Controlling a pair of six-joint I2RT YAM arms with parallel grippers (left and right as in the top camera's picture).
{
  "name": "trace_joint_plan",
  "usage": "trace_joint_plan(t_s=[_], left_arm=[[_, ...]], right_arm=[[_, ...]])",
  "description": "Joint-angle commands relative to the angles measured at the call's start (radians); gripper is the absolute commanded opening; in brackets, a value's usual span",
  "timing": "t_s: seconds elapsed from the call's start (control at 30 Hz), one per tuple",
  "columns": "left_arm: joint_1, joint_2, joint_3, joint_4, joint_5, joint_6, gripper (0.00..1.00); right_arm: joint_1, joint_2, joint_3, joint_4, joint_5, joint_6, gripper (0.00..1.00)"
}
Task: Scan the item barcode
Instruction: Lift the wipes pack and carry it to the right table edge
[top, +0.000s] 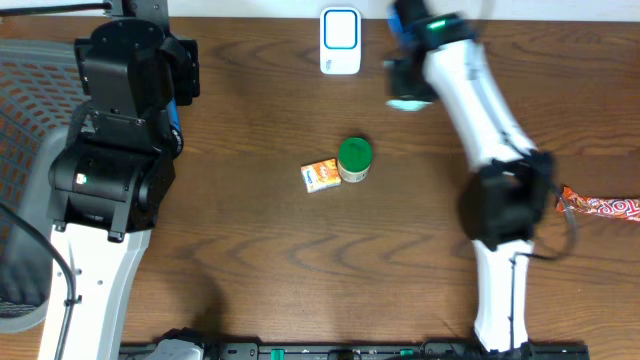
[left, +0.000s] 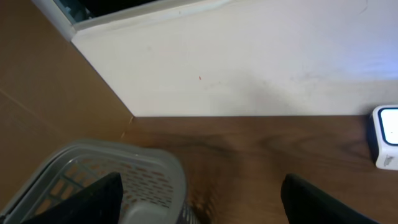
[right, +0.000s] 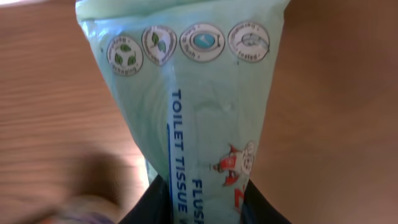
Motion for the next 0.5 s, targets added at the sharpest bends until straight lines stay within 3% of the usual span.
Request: trace_joint_plan(t_s=[0.0, 0.1, 0.2, 0.33, 0.47], left_arm=[[0.003, -0.035, -0.005, 0.012, -0.002, -0.020, 0.82], [0.004, -0.064, -0.005, 0.011, 0.023, -0.020, 0.82], [0.003, -0.103, -0.005, 0.007, 0.071, -0.020, 0.82], [0.003, -0.155, -0.005, -0.003, 0.077, -0.020, 0.82], [0.003, -0.194, -0.005, -0.006, 0.077, -0.020, 0.82]], right_arm=[[-0.148, -0.108, 0.015, -0.150, 0.272, 0.014, 0.17], [-0.280, -0.101, 0.005, -0.250, 0.344, 0.021, 0.17], [-0.417, -0.096, -0.047, -0.246, 0.342, 0.036, 0.13], [-0.583, -0.096, -0.185, -0.149, 0.307, 0.065, 0.13], [-0.705, -0.096, -0.325, -0.028, 0.284, 0.065, 0.22]])
